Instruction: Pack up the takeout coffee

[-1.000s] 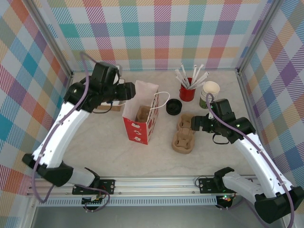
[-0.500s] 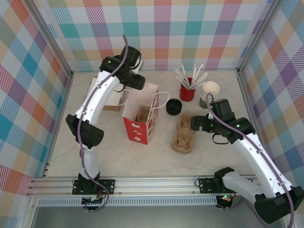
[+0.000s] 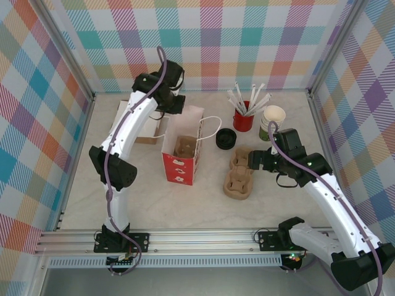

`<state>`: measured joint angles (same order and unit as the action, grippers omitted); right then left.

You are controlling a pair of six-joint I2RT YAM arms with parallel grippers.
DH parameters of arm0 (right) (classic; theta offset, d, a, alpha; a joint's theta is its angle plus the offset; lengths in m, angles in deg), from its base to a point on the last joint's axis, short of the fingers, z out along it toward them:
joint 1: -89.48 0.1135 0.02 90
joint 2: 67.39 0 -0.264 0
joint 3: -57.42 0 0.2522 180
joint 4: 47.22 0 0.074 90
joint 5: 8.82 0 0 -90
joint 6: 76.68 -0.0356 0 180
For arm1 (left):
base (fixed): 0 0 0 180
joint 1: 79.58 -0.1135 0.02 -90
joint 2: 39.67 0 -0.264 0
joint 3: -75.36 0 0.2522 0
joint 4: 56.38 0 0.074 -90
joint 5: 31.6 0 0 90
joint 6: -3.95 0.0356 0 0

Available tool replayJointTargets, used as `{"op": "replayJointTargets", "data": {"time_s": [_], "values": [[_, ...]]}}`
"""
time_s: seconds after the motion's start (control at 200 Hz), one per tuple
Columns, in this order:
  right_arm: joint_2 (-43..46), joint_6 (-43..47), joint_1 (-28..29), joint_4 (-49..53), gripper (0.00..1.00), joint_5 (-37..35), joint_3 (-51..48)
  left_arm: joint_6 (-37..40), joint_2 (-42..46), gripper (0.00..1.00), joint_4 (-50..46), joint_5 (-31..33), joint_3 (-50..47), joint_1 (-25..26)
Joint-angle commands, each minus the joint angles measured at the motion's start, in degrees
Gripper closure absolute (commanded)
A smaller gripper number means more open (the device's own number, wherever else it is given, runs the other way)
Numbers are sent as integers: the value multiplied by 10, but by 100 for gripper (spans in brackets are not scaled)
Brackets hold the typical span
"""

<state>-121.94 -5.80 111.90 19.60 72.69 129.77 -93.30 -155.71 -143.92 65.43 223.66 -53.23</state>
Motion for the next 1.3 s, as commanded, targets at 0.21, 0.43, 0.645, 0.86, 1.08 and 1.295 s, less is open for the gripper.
{"op": "replayJointTargets", "data": {"time_s": [0.21, 0.43, 0.645, 0.86, 1.08, 1.295], "values": [[-31, 1, -7, 21, 0, -30, 30, -261, 207, 100, 66, 0, -196, -10], [-54, -3, -16, 26, 0, -26, 45, -376, 239, 100, 78, 39, -251, -20], [-65, -8, -27, 30, 0, -29, 40, -469, 255, 100, 107, 73, -314, -19], [-86, 11, -52, 41, 0, -22, 42, -495, 255, 90, 113, 96, -344, -19], [-88, 47, -94, 68, 0, 4, 65, -388, 259, 47, 80, 102, -305, -20], [-93, 71, -127, 88, 0, 42, 73, -194, 301, 18, 71, 122, -286, -30]]}}
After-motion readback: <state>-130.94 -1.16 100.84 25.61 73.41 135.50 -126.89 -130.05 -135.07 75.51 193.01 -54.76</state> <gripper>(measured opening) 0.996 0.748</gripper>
